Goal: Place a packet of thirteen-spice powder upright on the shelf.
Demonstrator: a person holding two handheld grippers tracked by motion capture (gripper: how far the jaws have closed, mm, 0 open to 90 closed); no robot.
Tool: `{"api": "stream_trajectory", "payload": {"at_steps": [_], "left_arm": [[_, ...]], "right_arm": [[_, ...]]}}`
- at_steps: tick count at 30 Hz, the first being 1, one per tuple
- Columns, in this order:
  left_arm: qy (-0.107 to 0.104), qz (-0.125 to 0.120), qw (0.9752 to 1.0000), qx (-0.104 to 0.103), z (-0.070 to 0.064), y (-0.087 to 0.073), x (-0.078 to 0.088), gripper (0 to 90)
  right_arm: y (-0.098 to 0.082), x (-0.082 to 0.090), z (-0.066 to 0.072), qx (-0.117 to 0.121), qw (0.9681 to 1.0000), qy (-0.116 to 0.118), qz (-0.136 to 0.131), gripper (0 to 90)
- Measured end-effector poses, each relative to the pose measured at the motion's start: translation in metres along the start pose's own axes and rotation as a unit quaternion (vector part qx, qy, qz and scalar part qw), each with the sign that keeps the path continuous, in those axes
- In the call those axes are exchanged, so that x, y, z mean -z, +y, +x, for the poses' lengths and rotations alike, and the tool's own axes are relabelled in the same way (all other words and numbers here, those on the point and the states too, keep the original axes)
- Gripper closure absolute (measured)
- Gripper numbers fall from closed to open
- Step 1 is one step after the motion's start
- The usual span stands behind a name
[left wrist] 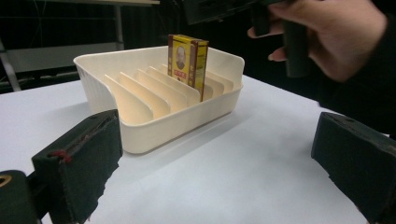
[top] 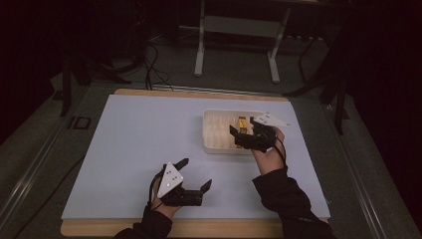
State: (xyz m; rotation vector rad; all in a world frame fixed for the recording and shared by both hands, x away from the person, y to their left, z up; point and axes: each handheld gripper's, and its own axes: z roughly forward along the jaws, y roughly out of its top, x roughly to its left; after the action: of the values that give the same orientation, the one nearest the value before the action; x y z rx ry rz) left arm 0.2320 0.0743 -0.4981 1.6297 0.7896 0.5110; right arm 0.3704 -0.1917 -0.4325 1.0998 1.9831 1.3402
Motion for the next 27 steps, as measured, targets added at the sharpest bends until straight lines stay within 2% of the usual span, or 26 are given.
{"api": "stream_trajectory", "payload": {"at_steps": [1,2,5,13,19,27], "left_arm": [[-0.001,0.000,1.0000,0.000,0.000,0.000,0.000,2.8],[-0.001,0.000,1.0000,-0.002,0.000,0.000,0.000,2.8],[-0.003,0.001,1.0000,-0.002,0.000,0.000,0.000,2.8],[-0.004,0.001,1.0000,0.002,0.001,0.000,0.000,2.8],[-0.005,0.003,1.0000,0.003,0.000,-0.001,0.000,2.7],[-0.005,0.001,1.0000,0.002,0.000,0.000,0.001,2.7]], "right_arm": [[0.000,0.000,0.000,0.000,1.0000,0.000,0.000,14.6],[-0.001,0.008,0.001,0.001,0.9999,0.013,0.001,14.5],[-0.003,0.016,0.000,-0.005,0.9997,0.025,-0.001,14.6],[-0.014,0.039,-0.003,0.000,0.9993,0.036,-0.006,14.6],[-0.026,0.058,-0.007,0.009,0.9984,0.056,0.001,14.6],[-0.045,0.076,-0.009,0.015,0.9980,0.061,0.007,14.5]]}}
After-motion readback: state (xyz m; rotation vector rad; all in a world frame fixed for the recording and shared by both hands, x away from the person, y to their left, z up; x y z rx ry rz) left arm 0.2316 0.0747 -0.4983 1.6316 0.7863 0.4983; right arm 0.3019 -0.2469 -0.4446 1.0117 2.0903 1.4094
